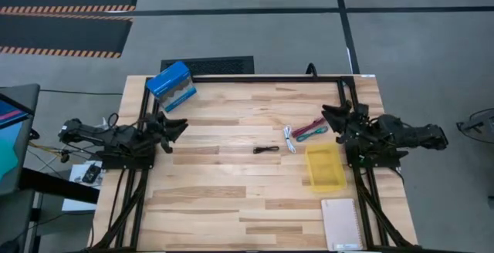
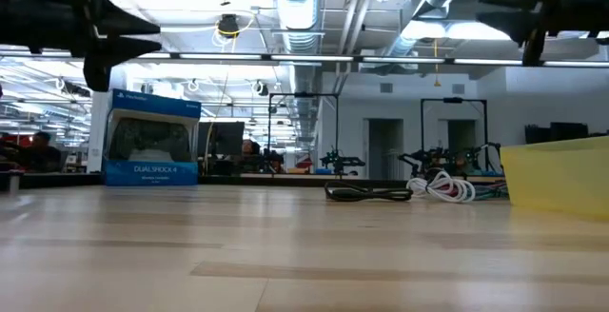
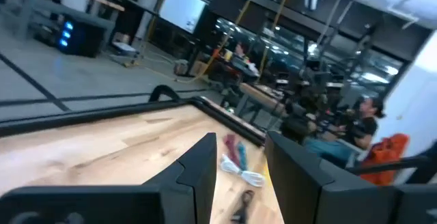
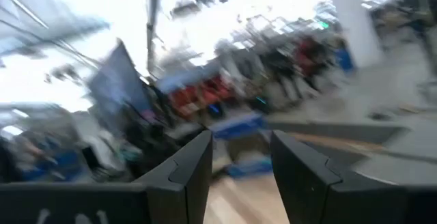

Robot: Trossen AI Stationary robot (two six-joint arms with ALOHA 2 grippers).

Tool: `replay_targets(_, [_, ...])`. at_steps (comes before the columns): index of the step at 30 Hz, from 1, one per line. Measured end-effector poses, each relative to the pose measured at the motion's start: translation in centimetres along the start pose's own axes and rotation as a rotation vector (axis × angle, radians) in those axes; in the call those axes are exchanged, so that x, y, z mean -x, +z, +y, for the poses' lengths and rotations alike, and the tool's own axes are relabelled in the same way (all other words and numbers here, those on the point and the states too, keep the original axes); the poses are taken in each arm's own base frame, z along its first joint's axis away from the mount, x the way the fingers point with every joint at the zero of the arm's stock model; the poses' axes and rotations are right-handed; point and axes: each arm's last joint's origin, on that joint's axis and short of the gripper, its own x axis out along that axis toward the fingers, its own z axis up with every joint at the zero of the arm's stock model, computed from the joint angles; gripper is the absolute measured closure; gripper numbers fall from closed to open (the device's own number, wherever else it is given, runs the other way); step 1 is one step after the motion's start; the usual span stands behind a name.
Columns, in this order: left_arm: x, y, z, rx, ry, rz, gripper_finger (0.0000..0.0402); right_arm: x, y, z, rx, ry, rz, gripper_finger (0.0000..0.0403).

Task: Pick and place USB-C Cables
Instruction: Put the white charger cable into the yellow bin

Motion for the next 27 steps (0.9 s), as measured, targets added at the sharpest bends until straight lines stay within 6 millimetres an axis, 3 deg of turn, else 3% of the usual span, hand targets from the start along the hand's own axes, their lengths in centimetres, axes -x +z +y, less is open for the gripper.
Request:
replay_targets(10, [-0.5,0.8,-0.8,-0.033,0.014,0.042,0.0288,-3.4,2.8,2.3,0.167,-0.241,0.356,0.0218])
replay_targets(19, [-1.0,-0.1,-0.6,-0.077,0.124,0.076,0.0288,-9.8,1.7,4.5,0.229,-0.431,0.712,0.0242])
replay_targets(27, [-1.1,-0.3,-0.5,-0.089,0.144,0.085,0.0288,-15.0,0.2,4.9,0.094,-0.655,0.874,0.0247])
